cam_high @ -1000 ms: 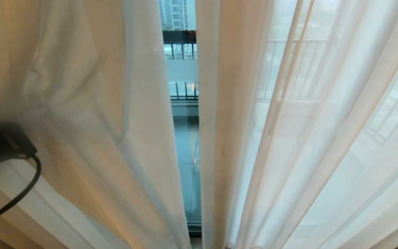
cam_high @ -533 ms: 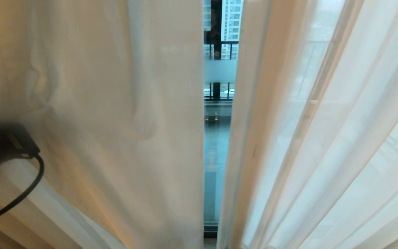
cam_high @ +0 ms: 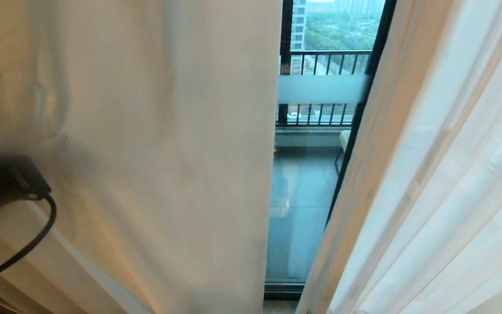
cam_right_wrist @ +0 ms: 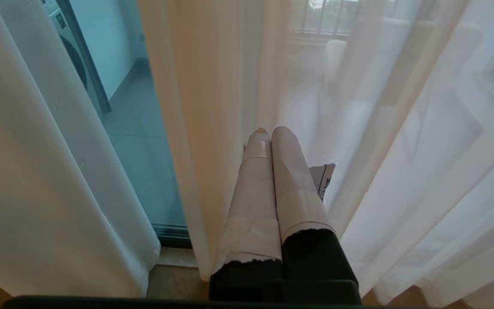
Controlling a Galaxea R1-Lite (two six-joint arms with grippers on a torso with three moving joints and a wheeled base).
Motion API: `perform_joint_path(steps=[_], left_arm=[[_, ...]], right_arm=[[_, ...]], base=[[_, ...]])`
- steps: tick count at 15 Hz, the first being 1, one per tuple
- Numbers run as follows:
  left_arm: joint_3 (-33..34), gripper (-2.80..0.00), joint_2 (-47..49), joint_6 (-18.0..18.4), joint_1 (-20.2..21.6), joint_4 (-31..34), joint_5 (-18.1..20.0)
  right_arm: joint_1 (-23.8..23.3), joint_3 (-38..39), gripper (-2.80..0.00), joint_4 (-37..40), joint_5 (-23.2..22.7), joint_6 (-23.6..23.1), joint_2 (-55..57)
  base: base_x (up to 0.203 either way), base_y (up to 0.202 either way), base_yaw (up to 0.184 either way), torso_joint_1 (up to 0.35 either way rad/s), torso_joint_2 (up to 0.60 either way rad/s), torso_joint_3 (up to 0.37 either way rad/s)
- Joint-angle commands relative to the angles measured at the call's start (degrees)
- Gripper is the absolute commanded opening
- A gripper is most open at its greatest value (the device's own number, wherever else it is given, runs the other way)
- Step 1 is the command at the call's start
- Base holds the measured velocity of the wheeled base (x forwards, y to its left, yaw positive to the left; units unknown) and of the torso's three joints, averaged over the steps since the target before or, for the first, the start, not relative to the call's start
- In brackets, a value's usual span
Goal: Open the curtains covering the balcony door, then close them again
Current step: Pull the inner curtains open on both sides
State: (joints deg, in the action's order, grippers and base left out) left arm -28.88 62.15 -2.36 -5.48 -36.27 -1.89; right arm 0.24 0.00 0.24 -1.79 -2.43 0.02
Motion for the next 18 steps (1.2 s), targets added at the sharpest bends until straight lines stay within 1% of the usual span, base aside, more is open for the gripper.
perform_joint_path(steps=[1,4,18], left_arm=[[0.0,-2.8,0.0,0.0,-0.2,-0.2,0.0],[0.0,-2.8,0.0,0.0,-0.9,-0.1,0.0],[0.0,-2.8,-0.2,0.0,-0.9,-0.1,0.0]], right_arm=[[0.0,0.0,-2.8,0.0,-0.1,0.0,0.0],[0.0,0.0,-2.8,0.0,-0.1,0.0,0.0],[0.0,0.0,-2.8,0.0,-0.1,0.0,0.0]], base=[[0.0,0.18,0.005,0.005,0.0,0.002],[0.0,0.185,0.0,0.001,0.0,0.002],[0.0,0.184,0.001,0.003,0.0,0.002]])
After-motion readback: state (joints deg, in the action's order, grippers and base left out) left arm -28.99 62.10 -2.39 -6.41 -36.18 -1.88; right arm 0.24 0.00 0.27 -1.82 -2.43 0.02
